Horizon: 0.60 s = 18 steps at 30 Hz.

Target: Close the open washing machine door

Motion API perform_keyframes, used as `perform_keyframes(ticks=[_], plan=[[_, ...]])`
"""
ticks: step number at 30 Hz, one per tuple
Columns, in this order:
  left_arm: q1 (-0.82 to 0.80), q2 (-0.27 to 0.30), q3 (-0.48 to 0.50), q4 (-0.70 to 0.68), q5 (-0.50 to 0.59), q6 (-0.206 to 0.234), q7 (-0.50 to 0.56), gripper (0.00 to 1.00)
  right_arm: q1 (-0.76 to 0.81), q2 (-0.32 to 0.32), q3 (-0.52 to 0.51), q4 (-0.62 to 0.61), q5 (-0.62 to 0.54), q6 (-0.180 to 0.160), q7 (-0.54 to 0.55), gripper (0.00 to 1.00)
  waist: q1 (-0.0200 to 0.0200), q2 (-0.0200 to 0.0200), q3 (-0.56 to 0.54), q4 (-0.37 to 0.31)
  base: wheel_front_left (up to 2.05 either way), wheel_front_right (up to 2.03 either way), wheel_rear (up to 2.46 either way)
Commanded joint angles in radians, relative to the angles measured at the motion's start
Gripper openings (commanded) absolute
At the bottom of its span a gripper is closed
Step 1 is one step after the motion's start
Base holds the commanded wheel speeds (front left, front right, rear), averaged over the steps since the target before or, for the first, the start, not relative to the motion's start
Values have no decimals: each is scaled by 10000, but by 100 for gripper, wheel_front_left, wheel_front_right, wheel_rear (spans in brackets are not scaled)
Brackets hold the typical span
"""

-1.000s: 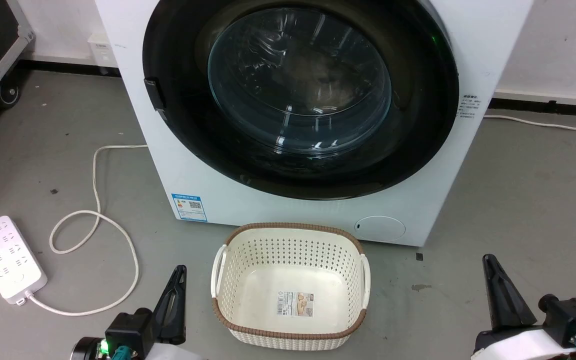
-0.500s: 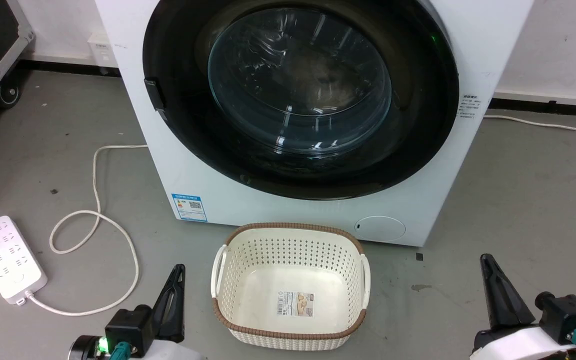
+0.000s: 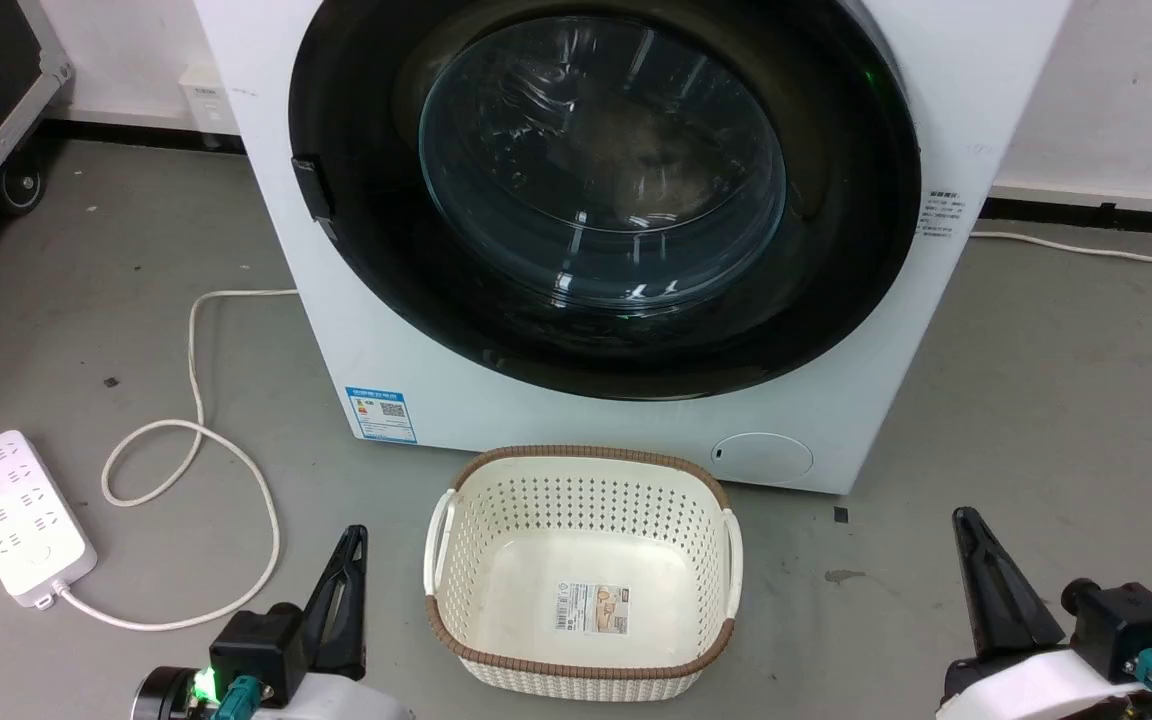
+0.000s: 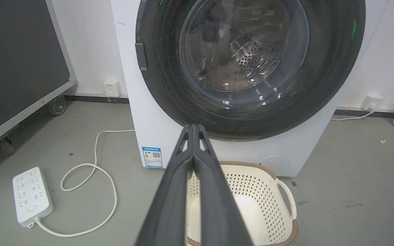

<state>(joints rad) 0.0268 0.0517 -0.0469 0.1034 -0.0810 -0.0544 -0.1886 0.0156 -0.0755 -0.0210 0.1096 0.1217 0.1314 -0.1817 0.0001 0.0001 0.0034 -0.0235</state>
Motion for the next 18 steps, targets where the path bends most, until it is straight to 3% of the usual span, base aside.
perform_keyframes(ticks=[1,18], plan=[[-59,-2,40,-53,74,76,31,0,-39,57,17,-96,-103,-2,29,0,0,-1,0,1,0,0,0],[-98,-5,120,-237,212,164,379,0,-61,93,54,-283,-311,-3,364,0,0,-1,-7,45,0,0,0]])
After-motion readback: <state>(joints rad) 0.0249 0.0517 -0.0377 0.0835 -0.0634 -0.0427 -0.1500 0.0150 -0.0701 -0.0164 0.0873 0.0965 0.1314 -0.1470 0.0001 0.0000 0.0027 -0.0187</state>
